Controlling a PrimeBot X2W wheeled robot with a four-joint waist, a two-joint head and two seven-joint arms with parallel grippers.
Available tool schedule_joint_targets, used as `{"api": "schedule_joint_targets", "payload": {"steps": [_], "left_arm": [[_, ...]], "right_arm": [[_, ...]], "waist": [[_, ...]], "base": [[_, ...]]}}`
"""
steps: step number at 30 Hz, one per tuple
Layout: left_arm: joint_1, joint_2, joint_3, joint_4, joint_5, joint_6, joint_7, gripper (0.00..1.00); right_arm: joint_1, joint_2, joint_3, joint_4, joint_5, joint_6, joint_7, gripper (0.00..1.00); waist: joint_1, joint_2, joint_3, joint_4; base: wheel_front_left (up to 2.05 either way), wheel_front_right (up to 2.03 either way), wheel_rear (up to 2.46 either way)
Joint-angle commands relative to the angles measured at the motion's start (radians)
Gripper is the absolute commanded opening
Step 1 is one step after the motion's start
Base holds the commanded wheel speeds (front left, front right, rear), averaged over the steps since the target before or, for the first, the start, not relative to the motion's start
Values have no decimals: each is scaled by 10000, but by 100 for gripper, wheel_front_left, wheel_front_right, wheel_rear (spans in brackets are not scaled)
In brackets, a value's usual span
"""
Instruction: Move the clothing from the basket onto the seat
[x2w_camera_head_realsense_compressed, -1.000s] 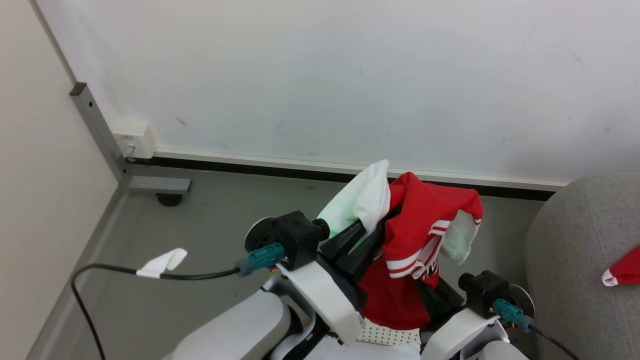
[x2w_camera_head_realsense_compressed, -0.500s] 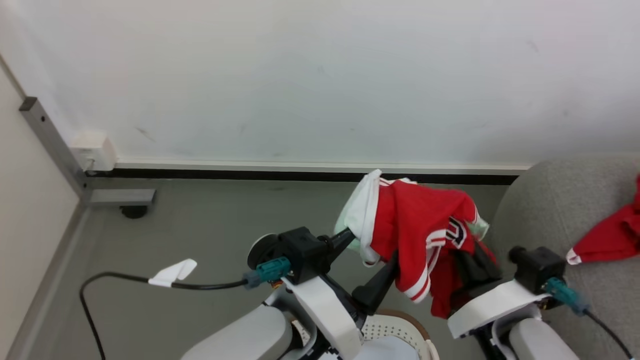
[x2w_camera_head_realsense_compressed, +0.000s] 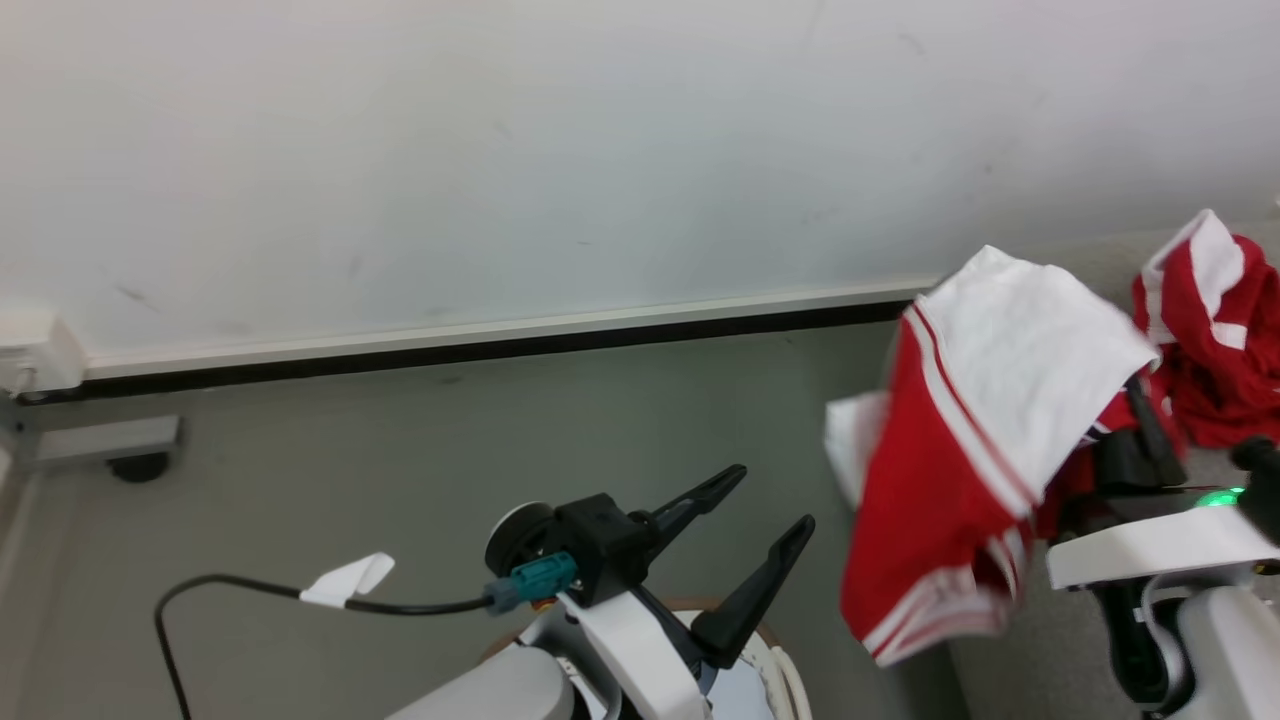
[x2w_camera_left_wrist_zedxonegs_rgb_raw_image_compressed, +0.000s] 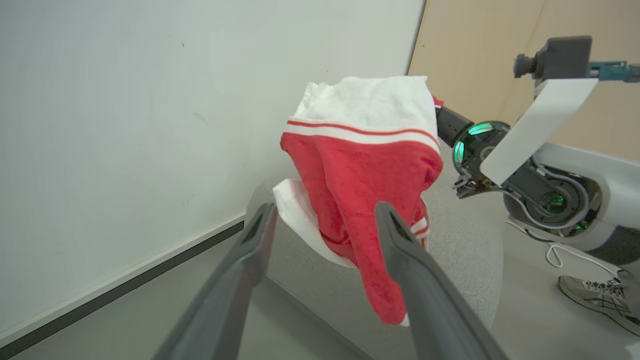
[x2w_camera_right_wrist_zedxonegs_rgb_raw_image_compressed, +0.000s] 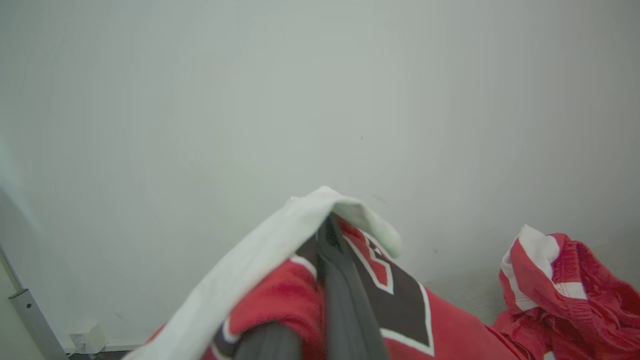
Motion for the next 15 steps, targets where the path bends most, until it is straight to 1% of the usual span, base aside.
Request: {"api": "schedule_joint_targets", "payload": {"steps": [1,7,12,15], "left_arm": [[165,106,13,24,112,30,-86,100],[181,172,83,-13,352,143,-306,100],[320,121,157,-11,490,141,-434,100],[366,115,177,18,497,140,-481,100]], "right_arm": [[133,-158,-229,-177,48,-22,-1,0],[482,-486,-843,-758,-146,-22,1,0],[1008,-599,-1158,-1123,-291,-22,-1,0],[1200,-578,-1261,-1265,-306,-22,-1,0]], "waist": [[0,0,119,-347],[0,0,216,-1002],[0,0,291,-1476],[0,0,315,-1642]], "base": [[0,0,0],[0,0,0],[0,0,0],[0,0,0]]}}
